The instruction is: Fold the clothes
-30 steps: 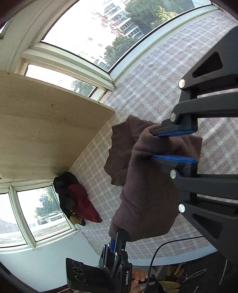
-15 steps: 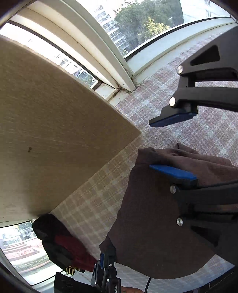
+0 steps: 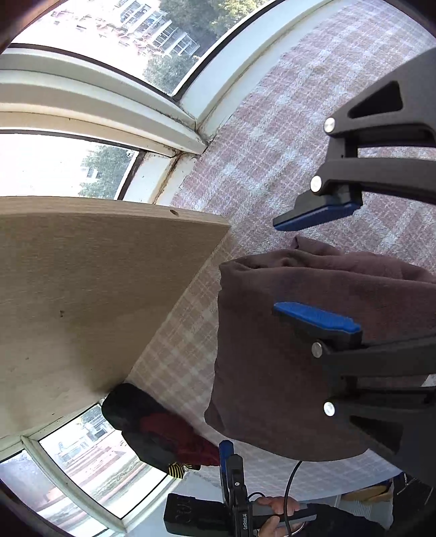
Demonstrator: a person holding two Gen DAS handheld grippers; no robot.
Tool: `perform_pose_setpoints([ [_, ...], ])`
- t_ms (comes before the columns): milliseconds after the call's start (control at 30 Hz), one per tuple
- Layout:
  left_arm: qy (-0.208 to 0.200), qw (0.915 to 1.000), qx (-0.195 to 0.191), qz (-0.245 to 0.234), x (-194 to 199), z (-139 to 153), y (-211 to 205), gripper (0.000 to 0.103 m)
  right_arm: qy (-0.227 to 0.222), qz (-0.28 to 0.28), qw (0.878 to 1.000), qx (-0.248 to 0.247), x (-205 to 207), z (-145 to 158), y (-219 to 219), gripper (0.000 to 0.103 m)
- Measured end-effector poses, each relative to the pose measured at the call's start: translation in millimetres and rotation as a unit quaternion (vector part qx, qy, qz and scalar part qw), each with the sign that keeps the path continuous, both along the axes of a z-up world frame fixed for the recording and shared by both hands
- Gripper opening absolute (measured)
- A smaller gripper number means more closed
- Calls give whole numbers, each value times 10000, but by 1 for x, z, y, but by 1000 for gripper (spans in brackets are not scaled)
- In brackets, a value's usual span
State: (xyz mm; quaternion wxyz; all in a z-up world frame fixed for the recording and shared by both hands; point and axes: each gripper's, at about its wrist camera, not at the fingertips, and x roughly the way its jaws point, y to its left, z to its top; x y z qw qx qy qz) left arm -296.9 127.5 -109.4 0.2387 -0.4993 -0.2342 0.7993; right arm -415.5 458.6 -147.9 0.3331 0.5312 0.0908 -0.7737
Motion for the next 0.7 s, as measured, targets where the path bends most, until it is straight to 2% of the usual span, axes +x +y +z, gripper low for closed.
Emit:
perform_pose_setpoints([
  [67, 239, 9997, 30, -69, 3, 14, 10, 47, -79, -130, 9998, 121, -8, -7, 0, 44],
  [167, 544, 9967, 314, -518, -3, 26, 39, 50, -234, -133, 9996, -39, -7, -16, -5, 44],
  [233, 446, 9975, -251, -485, -16, 12, 55, 52, 124, -54, 9977, 661, -1, -26, -14, 44],
  [267, 261, 9951, -885, -347, -25, -5, 58, 48, 262, -62, 9940, 1063, 0, -32, -16, 44],
  [300, -12, 9940, -1077, -214, -30, -20, 50, 44, 262, -99, 9937, 1086, 1, -31, -13, 44],
  [333, -248, 9920, -1238, -86, -33, -32, 43, 48, 283, -198, 9948, 955, 3, -24, -8, 44],
  [400, -138, 9939, -1090, 91, -25, -23, 29, 45, 711, -276, 9938, 814, 15, 0, 0, 44],
  [500, 250, 9934, -1114, 52, -4, 3, 22, 48, 905, 239, 9955, 140, 51, 33, 1, 46],
  [533, 331, 9938, -1062, -61, 5, 11, 24, 49, 892, 453, 9950, 8, 67, 34, -5, 47],
  [600, 428, 9915, -1217, -151, 21, 17, 28, 49, 850, 886, 9921, -240, 100, 36, -18, 49],
  [633, 389, 9907, -1297, -85, 26, 16, 25, 49, 901, 1069, 9900, -179, 115, 32, -28, 49],
  [700, 127, 9945, -1042, 53, 35, 0, 16, 50, 1067, 1415, 9842, 10, 141, 22, -50, 49],
])
